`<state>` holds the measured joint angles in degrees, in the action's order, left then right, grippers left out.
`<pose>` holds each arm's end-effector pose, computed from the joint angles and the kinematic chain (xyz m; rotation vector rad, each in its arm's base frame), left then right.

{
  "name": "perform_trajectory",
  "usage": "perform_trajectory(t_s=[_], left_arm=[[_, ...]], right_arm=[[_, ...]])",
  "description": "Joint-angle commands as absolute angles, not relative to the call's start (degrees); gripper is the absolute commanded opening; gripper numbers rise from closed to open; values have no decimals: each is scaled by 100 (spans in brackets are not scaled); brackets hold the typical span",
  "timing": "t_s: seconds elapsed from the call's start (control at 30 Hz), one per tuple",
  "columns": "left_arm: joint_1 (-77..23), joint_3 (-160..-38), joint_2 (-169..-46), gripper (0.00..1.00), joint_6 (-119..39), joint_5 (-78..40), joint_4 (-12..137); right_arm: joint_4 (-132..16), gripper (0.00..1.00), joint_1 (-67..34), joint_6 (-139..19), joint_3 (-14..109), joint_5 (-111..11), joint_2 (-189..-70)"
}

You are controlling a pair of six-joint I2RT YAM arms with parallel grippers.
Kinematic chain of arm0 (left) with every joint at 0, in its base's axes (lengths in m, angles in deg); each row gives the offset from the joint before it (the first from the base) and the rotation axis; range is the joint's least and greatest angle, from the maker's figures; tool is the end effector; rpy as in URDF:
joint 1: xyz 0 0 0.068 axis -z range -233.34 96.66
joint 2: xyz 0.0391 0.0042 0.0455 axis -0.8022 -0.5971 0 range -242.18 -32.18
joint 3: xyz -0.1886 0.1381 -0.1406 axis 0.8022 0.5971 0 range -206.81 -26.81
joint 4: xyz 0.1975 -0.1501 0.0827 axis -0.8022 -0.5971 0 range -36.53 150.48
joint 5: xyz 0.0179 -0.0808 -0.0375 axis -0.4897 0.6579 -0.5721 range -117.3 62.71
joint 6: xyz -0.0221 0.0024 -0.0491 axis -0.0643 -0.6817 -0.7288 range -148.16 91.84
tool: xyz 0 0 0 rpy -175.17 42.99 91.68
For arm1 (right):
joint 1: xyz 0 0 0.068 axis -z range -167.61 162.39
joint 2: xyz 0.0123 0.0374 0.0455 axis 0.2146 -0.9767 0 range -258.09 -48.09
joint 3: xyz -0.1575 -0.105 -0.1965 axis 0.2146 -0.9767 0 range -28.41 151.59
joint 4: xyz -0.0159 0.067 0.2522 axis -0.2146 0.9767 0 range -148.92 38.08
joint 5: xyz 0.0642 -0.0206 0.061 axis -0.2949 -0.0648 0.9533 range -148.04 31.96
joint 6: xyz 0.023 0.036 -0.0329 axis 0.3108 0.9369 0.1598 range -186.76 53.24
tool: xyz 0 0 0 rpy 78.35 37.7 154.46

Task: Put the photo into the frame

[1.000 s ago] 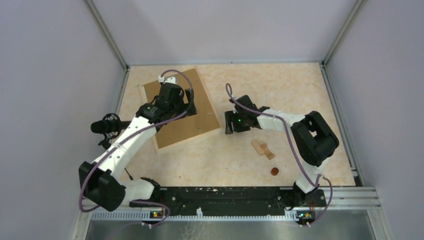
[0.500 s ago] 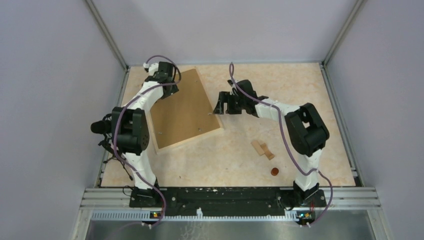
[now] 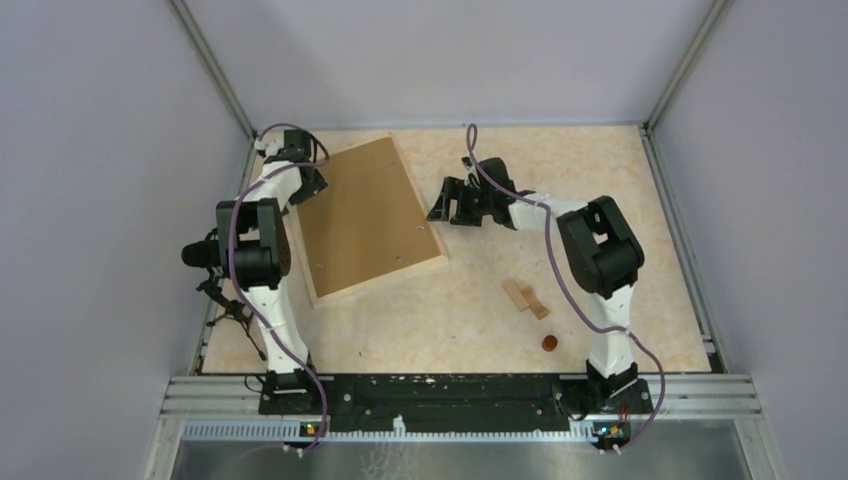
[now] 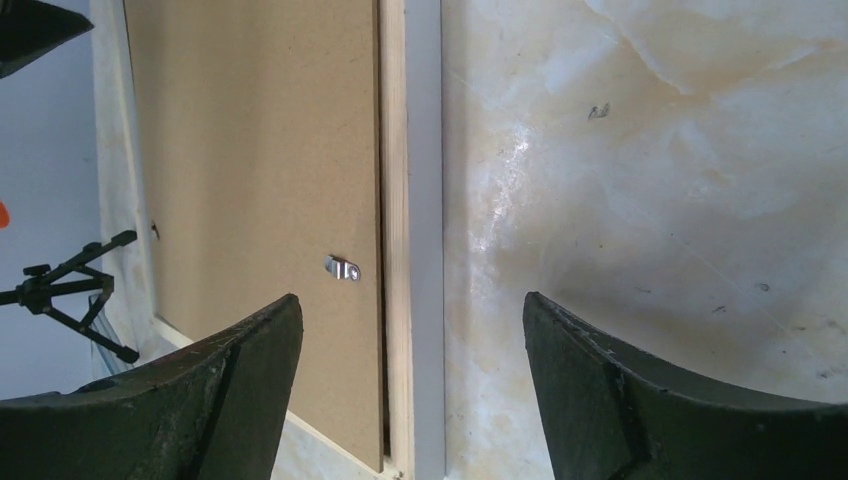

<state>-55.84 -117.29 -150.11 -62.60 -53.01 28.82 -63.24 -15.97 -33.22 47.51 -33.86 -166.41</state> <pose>0.4420 0.0347 0.1961 -0.9356 2.3061 0.3561 0.3894 0.2269 0.1594 -0.1397 2.3779 1.0283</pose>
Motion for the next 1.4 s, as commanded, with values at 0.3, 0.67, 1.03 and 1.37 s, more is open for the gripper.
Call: perform_trajectory(t_s=[0.3,0.67,1.03,1.37], left_arm=[[-5853,-11878,-15532,98,-6426,-3696,3175],[-5354,-11086,-15095,96,-6586,-1740,3232],[-4687,-9986,-14142,98,-6168,-1252,3468],[-4703,-9560,-13558,98,-6068,-1333,3522]], right_arm=[[-6791,77,-1617,-3078,5097,-3110,-16932],[-8277,61,-1617,-1897,3618,-2268,-16185],[-5909,72,-1255,-3341,2961,-3903,-14730],[-5025,68,-1112,-3523,3427,-4711,-14369]])
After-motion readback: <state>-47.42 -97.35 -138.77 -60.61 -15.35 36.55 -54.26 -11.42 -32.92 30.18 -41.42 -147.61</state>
